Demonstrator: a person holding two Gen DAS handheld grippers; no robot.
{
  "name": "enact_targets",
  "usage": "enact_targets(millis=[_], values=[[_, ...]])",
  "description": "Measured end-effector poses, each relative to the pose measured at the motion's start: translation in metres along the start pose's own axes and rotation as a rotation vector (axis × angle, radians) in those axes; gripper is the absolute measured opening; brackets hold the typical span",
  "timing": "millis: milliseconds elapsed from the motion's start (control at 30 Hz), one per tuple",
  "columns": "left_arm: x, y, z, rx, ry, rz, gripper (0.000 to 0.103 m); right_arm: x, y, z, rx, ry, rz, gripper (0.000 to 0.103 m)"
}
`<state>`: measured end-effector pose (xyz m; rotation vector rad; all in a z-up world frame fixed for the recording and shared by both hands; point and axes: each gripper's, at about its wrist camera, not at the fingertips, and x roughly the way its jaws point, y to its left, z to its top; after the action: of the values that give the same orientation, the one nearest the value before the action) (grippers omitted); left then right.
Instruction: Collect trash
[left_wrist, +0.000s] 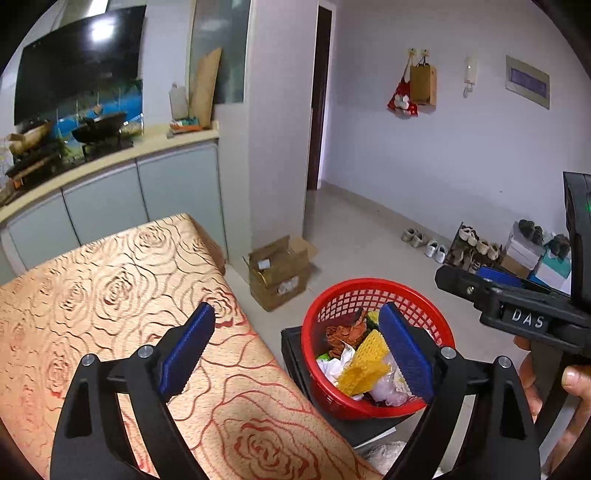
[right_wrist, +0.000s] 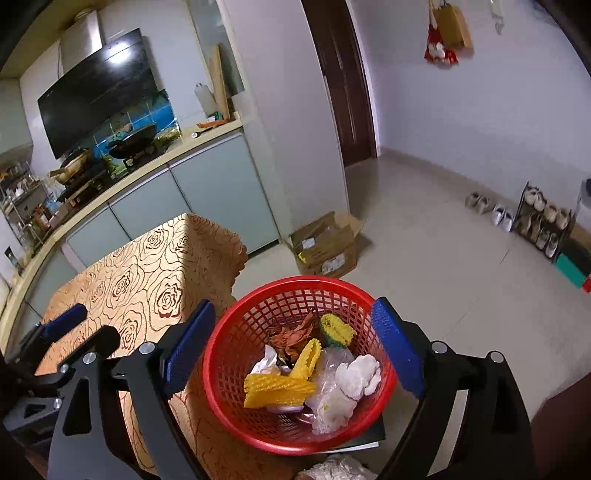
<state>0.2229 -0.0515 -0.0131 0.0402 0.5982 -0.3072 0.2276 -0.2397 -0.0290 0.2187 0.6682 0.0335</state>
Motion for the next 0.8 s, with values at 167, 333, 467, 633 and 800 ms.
enact_targets(millis=[167, 333, 467, 633, 800], values=[[-0.03, 0.004, 0.001, 0.006, -0.056, 0.047, 0.091, -0.027, 0.014, -0.007, -0.024, -0.061, -0.024, 0.095], [-0.058, 0.014, -0.001, -0.005, -0.104, 0.098, 0.095, -0.049, 0.031, -0.014, -0.069, -0.101, -0.026, 0.096], [-0.075, 0.019, -0.004, -0.018, -0.129, 0.135, 0.096, -0.064, 0.047, -0.021, -0.105, -0.128, -0.028, 0.096], [-0.089, 0.022, -0.011, -0.016, -0.142, 0.164, 0.096, -0.08, 0.06, -0.031, -0.118, -0.153, -0.041, 0.096], [-0.1, 0.024, -0.019, -0.032, -0.146, 0.177, 0.096, -0.089, 0.063, -0.041, -0.115, -0.147, -0.054, 0.096]])
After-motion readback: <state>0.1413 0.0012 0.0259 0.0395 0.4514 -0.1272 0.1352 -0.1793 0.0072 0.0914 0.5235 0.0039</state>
